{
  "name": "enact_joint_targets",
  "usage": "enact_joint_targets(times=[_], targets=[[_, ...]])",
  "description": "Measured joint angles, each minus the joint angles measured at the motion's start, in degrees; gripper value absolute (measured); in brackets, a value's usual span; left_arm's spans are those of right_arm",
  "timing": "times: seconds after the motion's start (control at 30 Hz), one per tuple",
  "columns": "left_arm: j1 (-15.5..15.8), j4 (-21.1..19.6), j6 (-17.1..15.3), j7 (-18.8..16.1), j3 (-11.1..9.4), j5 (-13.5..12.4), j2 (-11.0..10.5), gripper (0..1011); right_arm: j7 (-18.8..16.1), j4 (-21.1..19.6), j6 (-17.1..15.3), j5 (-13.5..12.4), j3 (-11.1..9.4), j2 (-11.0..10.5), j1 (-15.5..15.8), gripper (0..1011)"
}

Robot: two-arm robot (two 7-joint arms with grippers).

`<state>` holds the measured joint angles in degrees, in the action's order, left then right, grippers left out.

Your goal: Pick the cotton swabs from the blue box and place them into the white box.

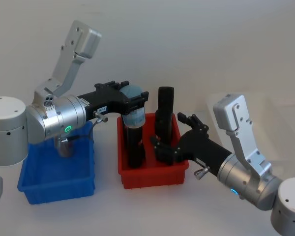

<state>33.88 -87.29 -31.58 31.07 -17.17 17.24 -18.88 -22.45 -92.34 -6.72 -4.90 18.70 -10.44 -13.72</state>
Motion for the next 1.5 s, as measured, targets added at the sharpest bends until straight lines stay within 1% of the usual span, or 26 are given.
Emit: enact_joint_targets(times=[0.57,0.97,1.23,1.5], targets=[[0.0,0.0,0.0,-0.01,0.0,0.0,0.0,658,-2.8,6.17,1.81,-0.28,0.13,2.28,-4.84,1002],[0.0,0.0,0.0,-0.01,0.0,-0.01,0.0,658,-4.29,9.52,2.84,-0.04,0.14,3.25,-7.63,1002],[0.0,0.0,0.0,-0.01,0.0,-0.01,0.0,658,-5.84,11.29,3.36,0.18,0.26,3.76,-9.05,1001],[0.0,0.0,0.0,-0.01,0.0,-0.01,0.0,658,-7.62,12.91,3.56,0.45,0.93,4.41,-10.08,1002]])
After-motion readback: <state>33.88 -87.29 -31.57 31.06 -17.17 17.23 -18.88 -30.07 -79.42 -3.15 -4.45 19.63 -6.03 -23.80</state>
